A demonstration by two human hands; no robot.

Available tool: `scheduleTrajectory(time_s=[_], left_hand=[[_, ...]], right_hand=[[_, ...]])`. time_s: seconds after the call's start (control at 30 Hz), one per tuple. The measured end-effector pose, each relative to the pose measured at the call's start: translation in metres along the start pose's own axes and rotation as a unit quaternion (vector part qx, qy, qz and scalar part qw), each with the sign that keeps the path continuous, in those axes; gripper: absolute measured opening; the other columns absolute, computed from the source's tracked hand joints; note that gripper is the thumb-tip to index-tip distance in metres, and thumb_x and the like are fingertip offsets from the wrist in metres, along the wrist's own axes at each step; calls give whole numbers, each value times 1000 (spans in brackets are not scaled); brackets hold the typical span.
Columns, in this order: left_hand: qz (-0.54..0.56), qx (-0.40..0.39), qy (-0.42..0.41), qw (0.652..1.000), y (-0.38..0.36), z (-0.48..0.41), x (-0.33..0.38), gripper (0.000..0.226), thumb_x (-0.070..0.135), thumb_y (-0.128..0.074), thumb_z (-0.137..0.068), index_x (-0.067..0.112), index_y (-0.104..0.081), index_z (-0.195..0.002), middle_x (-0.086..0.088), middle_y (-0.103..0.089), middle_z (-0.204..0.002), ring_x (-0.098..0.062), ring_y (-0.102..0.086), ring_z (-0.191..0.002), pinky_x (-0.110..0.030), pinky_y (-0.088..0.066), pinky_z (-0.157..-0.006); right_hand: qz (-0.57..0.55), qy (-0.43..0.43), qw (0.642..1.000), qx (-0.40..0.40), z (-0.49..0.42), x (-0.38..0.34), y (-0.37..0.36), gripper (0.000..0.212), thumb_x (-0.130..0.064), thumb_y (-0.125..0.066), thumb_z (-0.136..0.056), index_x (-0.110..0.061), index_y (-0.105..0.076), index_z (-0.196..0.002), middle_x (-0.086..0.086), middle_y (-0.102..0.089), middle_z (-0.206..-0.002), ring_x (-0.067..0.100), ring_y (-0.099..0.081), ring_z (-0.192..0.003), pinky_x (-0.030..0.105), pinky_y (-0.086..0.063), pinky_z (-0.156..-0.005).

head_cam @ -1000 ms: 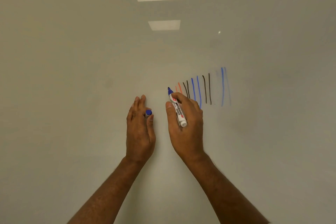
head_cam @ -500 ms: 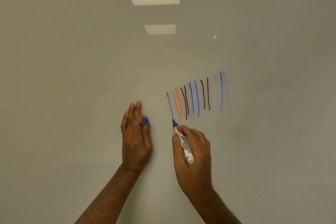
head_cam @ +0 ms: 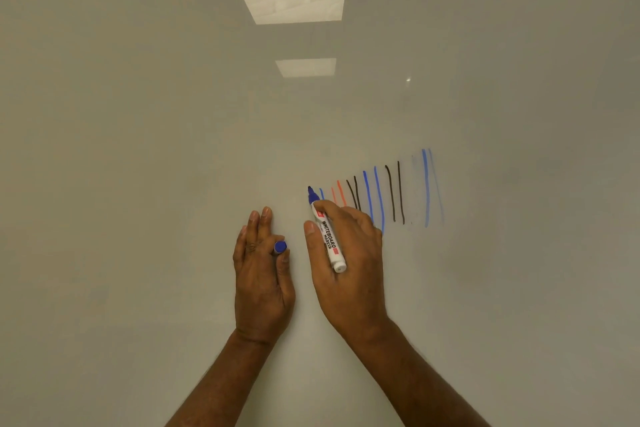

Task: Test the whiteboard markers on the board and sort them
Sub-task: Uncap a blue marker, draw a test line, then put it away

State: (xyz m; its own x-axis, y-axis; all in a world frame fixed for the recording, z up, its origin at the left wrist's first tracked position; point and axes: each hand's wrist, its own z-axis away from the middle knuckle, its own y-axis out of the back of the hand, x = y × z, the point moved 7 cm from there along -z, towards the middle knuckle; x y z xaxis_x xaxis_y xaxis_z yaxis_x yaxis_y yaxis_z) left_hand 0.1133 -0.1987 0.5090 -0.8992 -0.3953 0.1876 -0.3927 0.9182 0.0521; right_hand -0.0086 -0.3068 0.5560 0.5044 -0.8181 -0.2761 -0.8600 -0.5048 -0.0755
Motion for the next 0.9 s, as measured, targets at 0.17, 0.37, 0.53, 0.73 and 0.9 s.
scheduleTrajectory(time_s=[0.17,0.37,0.53,0.73,0.9], left_hand=[[-5,1,-16,1000,1,-1,4,56,35,-28,-110,1,-30,-154,-6,-31,-161,-12,-16,-156,-29,-11,-127],[9,0,-1,1000,3,0,2,58,38,-28,-110,0,-34,-153,-3,-31,-162,-12,-18,-156,-29,-13,-127],[56,-25,53,997,13,2,13,62,47,-28,-109,7,-34,-156,-1,-30,-164,-13,-20,-155,-25,-15,-126],[235,55,210,947,53,8,51,32,30,-43,-107,16,-59,-131,4,-67,-131,-11,-60,-126,-18,-47,-105],[430,38,400,809,55,16,57,26,26,-41,-108,20,-56,-129,-8,-77,-107,-28,-75,-99,-35,-59,-90]], right_hand=[[26,-5,1000,-6,30,10,8,40,-51,-45,-97,-24,-57,-123,2,-68,-105,15,-63,-97,45,-59,-80],[43,-73,996,-19,79,35,16,58,-68,-31,-95,-19,-51,-118,3,-63,-101,24,-64,-86,50,-57,-64],[-104,-262,957,-61,85,35,28,122,-101,-36,-55,0,-61,-119,9,-62,-117,20,-55,-103,51,-46,-102],[-133,-267,950,-93,86,18,36,88,-93,-47,-61,-26,-61,-116,-8,-69,-111,13,-69,-95,35,-57,-91],[-204,-263,934,-127,86,-6,46,75,-81,-58,-70,-24,-65,-118,-15,-70,-111,8,-68,-103,24,-56,-88]])
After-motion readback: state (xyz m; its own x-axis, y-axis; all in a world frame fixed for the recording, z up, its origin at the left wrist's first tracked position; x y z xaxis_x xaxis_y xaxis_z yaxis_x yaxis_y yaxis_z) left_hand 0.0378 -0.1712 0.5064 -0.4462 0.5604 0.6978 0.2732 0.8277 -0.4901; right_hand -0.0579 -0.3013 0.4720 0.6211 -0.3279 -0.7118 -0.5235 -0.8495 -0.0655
